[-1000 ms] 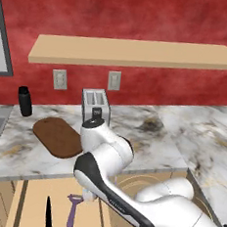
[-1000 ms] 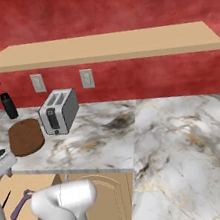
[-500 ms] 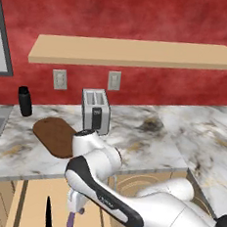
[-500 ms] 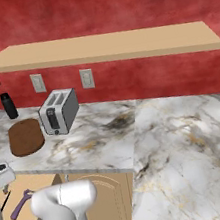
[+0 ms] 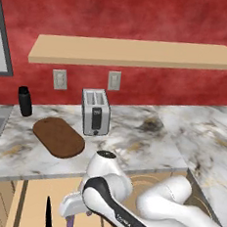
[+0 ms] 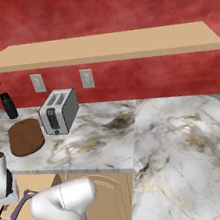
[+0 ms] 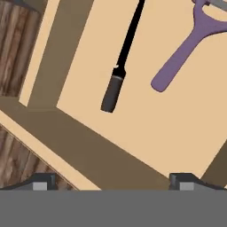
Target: Open the drawer on the left and place the cutting tools on the cutting board.
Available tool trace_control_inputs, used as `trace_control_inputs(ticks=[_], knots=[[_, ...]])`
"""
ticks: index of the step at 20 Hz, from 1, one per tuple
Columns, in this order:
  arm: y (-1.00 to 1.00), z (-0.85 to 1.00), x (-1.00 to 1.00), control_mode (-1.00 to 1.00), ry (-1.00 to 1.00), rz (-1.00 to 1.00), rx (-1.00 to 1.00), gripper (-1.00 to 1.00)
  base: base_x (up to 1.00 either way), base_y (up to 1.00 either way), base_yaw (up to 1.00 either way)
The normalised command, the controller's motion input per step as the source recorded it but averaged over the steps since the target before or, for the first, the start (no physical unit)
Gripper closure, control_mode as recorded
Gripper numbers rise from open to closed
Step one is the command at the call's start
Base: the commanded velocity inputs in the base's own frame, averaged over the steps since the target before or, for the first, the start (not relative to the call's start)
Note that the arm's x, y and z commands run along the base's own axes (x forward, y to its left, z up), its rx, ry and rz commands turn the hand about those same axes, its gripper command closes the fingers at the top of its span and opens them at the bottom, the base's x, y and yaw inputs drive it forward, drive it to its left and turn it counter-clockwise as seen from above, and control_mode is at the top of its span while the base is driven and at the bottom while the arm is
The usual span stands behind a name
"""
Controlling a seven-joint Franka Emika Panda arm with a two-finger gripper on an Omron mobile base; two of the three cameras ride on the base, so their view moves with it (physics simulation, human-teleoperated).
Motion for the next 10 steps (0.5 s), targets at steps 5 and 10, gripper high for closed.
trace_control_inputs(ticks=[5, 10], knots=[[0.15, -0.04, 0.09, -1.00, 0.01, -0.11, -0.01, -1.00, 0.00, 0.00, 0.00], [0.32, -0.11, 0.40, -1.00, 0.08, 0.00, -0.12, -1.00, 0.00, 0.00, 0.00]])
